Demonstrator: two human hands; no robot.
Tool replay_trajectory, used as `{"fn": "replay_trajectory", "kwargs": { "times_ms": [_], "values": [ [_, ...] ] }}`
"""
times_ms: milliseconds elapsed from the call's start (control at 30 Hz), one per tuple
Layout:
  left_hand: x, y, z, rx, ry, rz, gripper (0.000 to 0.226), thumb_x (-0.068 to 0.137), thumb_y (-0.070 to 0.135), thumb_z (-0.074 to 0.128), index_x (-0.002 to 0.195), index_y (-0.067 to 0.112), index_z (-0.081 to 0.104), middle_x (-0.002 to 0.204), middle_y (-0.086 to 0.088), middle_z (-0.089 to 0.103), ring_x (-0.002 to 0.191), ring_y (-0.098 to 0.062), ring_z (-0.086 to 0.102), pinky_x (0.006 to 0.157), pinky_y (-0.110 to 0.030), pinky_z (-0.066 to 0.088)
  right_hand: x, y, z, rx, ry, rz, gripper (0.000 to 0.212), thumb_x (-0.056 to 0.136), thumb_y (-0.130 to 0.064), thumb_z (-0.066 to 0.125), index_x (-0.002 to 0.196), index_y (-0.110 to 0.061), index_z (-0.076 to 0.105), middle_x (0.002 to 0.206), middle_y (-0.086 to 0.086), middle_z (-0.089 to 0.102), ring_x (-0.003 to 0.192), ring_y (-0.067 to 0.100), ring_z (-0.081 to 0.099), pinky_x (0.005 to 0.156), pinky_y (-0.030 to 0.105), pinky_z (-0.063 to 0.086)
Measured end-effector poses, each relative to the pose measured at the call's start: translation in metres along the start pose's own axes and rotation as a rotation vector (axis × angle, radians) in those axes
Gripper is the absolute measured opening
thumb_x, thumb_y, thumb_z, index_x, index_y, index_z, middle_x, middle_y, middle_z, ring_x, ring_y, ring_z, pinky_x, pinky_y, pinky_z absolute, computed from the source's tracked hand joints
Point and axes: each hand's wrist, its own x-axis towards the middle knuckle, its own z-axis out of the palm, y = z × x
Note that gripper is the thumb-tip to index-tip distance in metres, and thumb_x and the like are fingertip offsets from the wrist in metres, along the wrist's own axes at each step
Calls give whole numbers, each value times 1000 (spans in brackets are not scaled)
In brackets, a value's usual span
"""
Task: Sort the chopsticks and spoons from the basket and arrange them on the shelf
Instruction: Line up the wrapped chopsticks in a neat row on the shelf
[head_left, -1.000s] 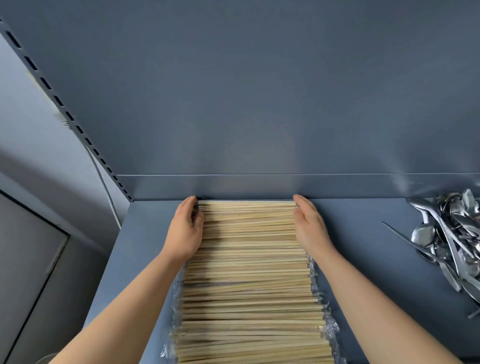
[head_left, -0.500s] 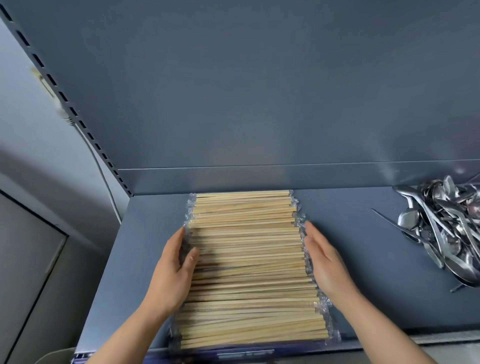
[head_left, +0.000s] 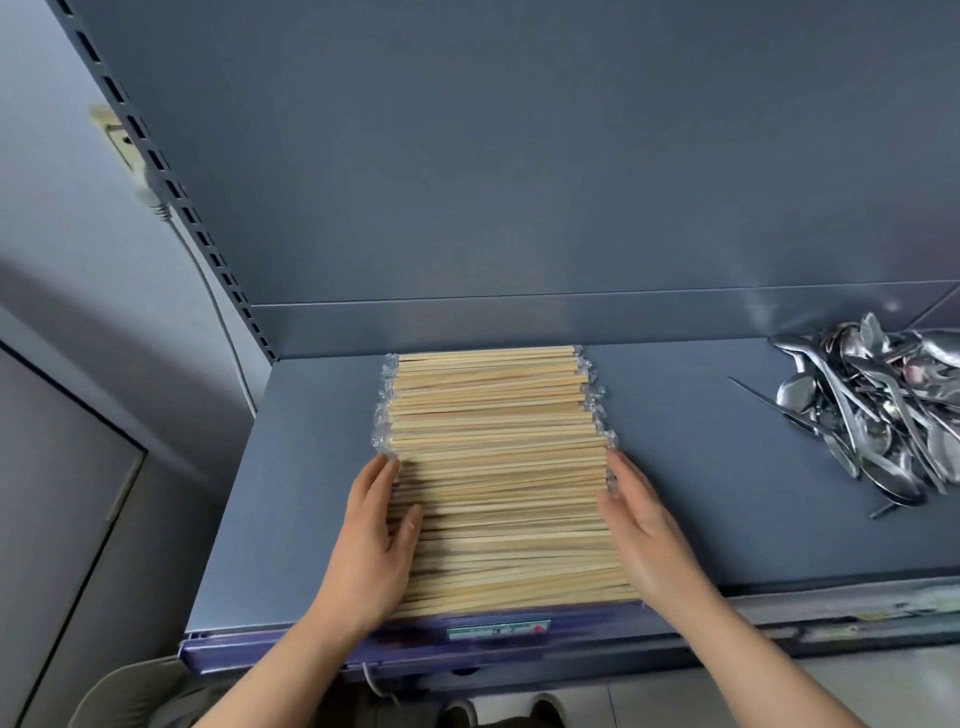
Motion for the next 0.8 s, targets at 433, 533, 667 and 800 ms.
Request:
{"fn": "replay_trajectory", "kwargs": {
  "times_ms": [433, 533, 667, 800],
  "values": [
    [1, -1, 8, 762, -172, 300, 93, 76, 80, -13, 153, 28, -3, 162, 3, -5, 148, -20, -11, 119, -35, -8, 5, -1, 12, -994, -90, -239, 71, 89, -62, -7, 145, -24, -27, 154, -5, -34, 141, 8, -32, 115, 27, -19],
    [2, -1, 6, 771, -173, 310, 92, 81, 78, -7, 154, 25, 9, 162, 0, 8, 149, -24, 3, 120, -39, 4, 4, -1, 14, -1013, -87, -240, 76, 82, -64, -16, 144, -23, -29, 154, -4, -34, 141, 9, -33, 115, 31, -20],
    [2, 4, 0, 750, -176, 293, 86, 83, 79, 2, 150, 30, 26, 159, 4, 22, 147, -22, 12, 120, -44, 5, 5, -4, 9, -996, -13, -240, 78, 86, -68, -7, 152, -27, -14, 161, -8, -17, 146, 8, -19, 118, 35, -15],
    [19, 9, -7, 646, -87, 218, 79, 85, 76, 11, 150, 35, 26, 159, 2, 19, 147, -25, 9, 120, -45, 7, 27, -15, -6, -828, 33, -164, 75, 92, -67, 13, 153, -30, -11, 158, -12, -24, 146, 9, -21, 115, 32, -9]
  ]
}}
